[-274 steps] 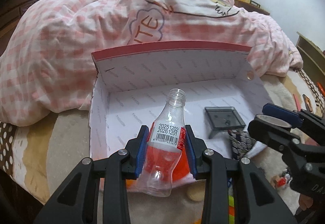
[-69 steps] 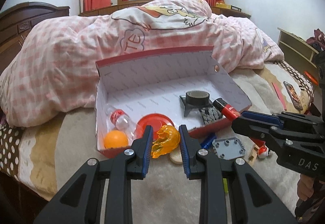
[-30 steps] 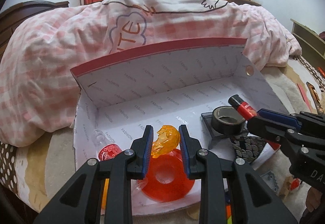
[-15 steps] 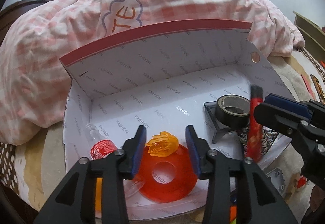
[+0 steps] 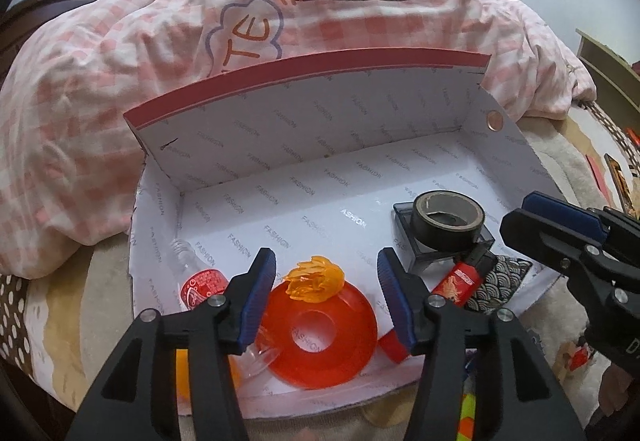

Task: Organize objects
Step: 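Lower and release the orange piece and spray can into the box with both tools, then withdraw both tools from the box back toward the remaining toys, then grasp the green-and-orange toy with the left tool while the right tool grasps the robot figure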

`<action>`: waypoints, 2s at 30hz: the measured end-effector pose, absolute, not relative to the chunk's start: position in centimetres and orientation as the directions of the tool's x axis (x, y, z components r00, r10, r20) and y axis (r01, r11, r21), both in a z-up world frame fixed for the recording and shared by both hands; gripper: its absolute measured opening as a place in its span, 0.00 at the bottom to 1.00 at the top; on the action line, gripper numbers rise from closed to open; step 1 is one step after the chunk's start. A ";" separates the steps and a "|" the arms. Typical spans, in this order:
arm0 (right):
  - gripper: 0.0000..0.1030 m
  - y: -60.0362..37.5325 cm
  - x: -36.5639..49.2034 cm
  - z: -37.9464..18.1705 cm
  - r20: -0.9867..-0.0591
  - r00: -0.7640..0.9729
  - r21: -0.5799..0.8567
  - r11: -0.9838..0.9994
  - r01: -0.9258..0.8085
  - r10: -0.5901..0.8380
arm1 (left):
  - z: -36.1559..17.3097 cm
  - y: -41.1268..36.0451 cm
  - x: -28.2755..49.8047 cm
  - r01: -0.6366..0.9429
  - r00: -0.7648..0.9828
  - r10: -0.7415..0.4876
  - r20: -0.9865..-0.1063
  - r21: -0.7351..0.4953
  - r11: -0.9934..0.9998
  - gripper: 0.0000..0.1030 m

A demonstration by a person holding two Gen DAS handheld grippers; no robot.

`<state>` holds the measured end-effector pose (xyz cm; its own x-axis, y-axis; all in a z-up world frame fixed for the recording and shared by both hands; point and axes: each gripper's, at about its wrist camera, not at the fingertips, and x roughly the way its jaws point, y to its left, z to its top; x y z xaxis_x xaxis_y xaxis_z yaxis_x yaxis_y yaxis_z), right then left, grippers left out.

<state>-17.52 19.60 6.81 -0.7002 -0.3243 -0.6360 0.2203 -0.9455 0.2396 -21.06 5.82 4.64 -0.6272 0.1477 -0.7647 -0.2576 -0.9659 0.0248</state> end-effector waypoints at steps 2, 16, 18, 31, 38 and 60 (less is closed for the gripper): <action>0.32 19.6 -17.3 6.9 -0.631 -0.704 0.241 -0.945 0.223 -0.327 | 4.8 5.8 -20.6 -0.263 -0.630 0.152 -0.762 0.025 -0.965 0.52; 0.33 20.6 -14.4 8.1 -0.604 -0.721 0.244 -0.940 0.240 -0.340 | 6.3 4.2 -17.8 -0.262 -0.642 0.192 -0.743 -0.024 -0.965 0.58; 0.34 20.7 -13.9 8.1 -0.604 -0.719 0.244 -0.938 0.245 -0.345 | 6.5 4.1 -17.1 -0.260 -0.644 0.194 -0.740 -0.027 -0.965 0.58; 0.41 21.5 -9.8 7.3 -0.625 -0.699 0.231 -0.937 0.260 -0.348 | 7.1 4.8 -11.6 -0.313 -0.647 0.240 -0.724 -0.035 -0.949 0.58; 0.50 22.9 -7.1 5.8 -0.647 -0.689 0.196 -0.944 0.264 -0.327 | 6.2 5.9 -8.7 -0.362 -0.621 0.282 -0.731 -0.052 -0.931 0.59; 0.56 24.6 -3.9 4.3 -0.674 -0.705 0.036 -0.962 0.270 -0.223 | 2.0 9.4 -9.1 -0.349 -0.508 0.243 -0.826 -0.060 -0.935 0.61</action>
<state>-3.88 24.59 4.26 -0.7046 -0.2227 -0.6738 0.2699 -0.9622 0.0357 -9.12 9.42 2.02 -0.5082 0.2429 -0.8262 -0.3493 -0.9351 -0.0600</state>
